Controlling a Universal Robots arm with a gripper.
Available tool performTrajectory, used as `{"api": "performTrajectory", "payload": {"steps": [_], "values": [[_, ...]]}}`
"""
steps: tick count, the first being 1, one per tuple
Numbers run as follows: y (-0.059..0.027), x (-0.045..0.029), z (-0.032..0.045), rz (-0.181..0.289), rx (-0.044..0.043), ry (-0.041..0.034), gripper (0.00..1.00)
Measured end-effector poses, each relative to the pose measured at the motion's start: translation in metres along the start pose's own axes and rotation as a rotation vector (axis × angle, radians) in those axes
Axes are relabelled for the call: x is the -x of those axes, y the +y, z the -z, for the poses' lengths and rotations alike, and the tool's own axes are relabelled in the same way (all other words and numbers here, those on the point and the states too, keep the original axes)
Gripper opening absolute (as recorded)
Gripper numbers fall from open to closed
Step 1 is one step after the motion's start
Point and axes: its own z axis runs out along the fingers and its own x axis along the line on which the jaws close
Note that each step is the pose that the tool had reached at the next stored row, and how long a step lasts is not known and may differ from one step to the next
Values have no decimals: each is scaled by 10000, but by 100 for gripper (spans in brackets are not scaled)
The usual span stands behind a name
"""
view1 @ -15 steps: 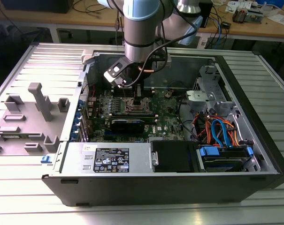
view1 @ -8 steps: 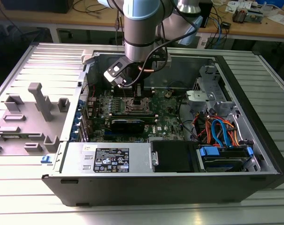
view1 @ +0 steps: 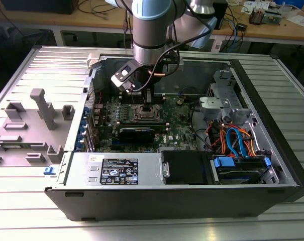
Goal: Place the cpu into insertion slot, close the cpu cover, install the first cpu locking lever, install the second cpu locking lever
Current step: 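Install the first cpu locking lever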
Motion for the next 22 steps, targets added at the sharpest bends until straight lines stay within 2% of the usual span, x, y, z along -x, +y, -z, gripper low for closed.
{"api": "performTrajectory", "payload": {"steps": [22], "values": [[1,2,69,0,-1,0,11]]}}
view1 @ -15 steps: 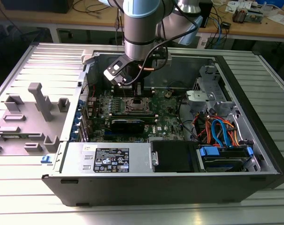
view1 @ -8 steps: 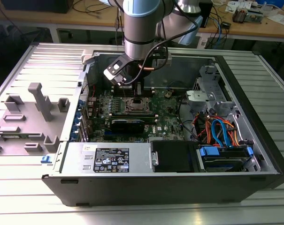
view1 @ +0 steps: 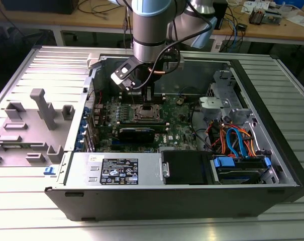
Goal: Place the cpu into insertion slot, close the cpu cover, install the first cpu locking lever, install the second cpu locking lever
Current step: 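Install the first cpu locking lever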
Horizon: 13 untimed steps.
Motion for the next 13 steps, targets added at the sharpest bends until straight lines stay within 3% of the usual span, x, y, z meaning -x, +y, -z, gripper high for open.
{"api": "performTrajectory", "payload": {"steps": [13], "values": [[1,1,69,0,0,1,11]]}}
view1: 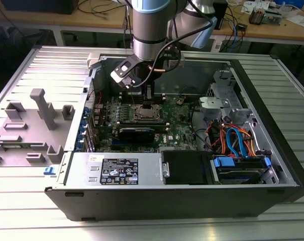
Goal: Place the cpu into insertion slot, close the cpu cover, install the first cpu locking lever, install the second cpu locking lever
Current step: 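Install the first cpu locking lever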
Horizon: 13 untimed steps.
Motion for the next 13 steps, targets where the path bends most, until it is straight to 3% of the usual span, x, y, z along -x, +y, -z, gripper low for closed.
{"api": "performTrajectory", "payload": {"steps": [3,13], "values": [[1,1,60,0,0,0,11],[2,3,141,0,0,0,11]]}}
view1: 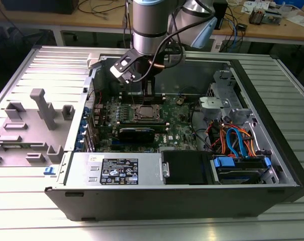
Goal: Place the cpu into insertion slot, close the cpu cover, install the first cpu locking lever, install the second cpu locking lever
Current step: 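Install the first cpu locking lever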
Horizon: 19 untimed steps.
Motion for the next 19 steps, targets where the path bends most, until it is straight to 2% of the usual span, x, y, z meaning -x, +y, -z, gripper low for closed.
{"api": "performTrajectory", "payload": {"steps": [6,13,19], "values": [[1,1,48,0,0,0,11],[1,1,66,27,1,0,11],[1,1,66,473,9,6,11]]}}
